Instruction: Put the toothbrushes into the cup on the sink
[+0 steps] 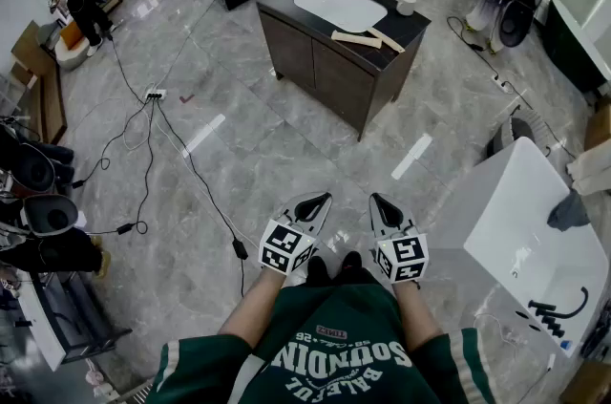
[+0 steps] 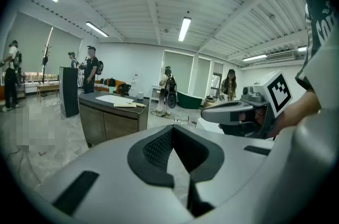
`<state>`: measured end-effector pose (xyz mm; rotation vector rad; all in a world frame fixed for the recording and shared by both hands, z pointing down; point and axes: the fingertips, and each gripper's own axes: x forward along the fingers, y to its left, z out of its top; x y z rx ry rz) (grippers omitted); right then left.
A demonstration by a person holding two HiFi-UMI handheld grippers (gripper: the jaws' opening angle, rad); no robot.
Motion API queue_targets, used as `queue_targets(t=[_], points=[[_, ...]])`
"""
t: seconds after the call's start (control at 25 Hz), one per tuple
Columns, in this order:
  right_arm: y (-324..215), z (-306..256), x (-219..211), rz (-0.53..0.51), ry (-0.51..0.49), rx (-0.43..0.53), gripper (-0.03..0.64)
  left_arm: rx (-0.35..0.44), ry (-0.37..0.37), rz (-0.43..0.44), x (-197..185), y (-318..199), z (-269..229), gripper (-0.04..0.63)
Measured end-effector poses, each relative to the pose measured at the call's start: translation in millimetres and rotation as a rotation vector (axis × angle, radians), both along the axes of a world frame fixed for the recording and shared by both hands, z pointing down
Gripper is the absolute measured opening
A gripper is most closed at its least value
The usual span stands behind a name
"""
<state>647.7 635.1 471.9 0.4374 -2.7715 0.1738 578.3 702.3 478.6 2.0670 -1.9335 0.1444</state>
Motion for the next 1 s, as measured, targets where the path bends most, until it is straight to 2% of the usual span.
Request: queue_targets(t=[0.2,0.6,1.0], points=[[3.4,-12.0,-5.6,-0.028,-0.067,-0.011,0.041,0.005,0.003,-0.003,-4.3,-0.5,-1.5,0.009],[-2.6,-2.4,-20.1,-0.017,-0.031,-0.027,0.041,0.004,0.018,-0.012,-20.0,0.0,1.3,0.009],[-7.9,3.0,-50.4,-0.007,-0.031,-0.054,0.041,0.008,0.021,-0.013,-54.7,-4.2,2.6,0.009]])
